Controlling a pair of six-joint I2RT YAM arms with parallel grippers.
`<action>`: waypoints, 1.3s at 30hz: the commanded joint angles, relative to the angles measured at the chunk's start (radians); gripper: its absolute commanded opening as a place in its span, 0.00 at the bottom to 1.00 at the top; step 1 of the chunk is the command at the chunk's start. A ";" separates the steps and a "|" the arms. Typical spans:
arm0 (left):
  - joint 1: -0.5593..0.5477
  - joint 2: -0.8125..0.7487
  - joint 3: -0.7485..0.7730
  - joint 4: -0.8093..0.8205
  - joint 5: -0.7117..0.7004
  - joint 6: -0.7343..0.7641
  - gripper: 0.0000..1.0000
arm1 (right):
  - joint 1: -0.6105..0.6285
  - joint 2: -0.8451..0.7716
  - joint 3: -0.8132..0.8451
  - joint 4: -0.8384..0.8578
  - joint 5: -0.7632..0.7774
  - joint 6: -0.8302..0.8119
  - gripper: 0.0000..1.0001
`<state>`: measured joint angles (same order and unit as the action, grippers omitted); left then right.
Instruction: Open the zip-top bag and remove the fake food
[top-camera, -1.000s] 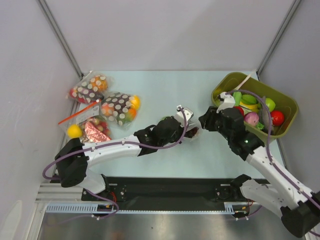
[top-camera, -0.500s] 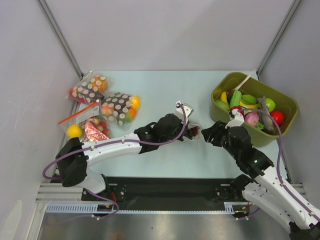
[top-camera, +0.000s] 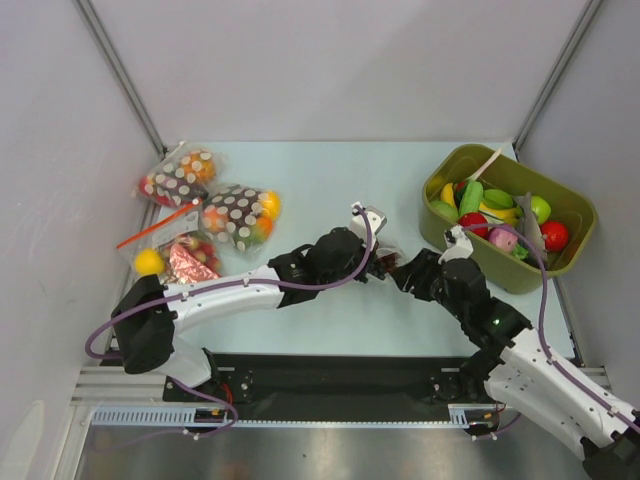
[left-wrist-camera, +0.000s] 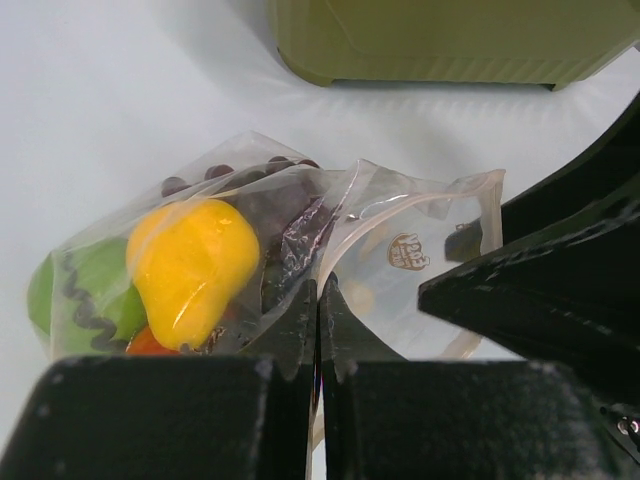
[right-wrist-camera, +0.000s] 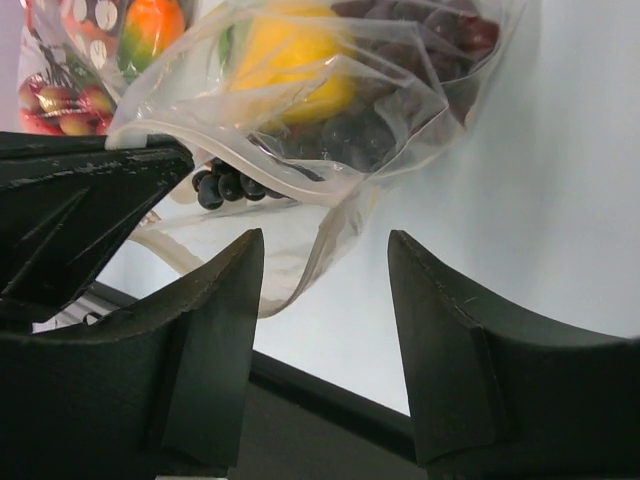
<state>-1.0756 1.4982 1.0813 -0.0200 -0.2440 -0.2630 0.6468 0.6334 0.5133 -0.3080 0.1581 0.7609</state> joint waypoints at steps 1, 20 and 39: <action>0.006 -0.015 0.032 0.069 0.015 -0.022 0.00 | 0.037 0.026 -0.016 0.110 -0.012 0.038 0.57; 0.198 -0.227 -0.032 -0.105 -0.029 0.097 0.00 | 0.038 0.107 0.105 0.007 0.090 -0.144 0.00; 0.200 -0.401 -0.026 -0.294 -0.114 0.153 0.00 | -0.179 0.244 0.168 0.078 -0.006 -0.324 0.20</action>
<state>-0.9028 1.1549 1.0321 -0.2836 -0.2672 -0.1486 0.5007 0.8528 0.6487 -0.2222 0.0780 0.5076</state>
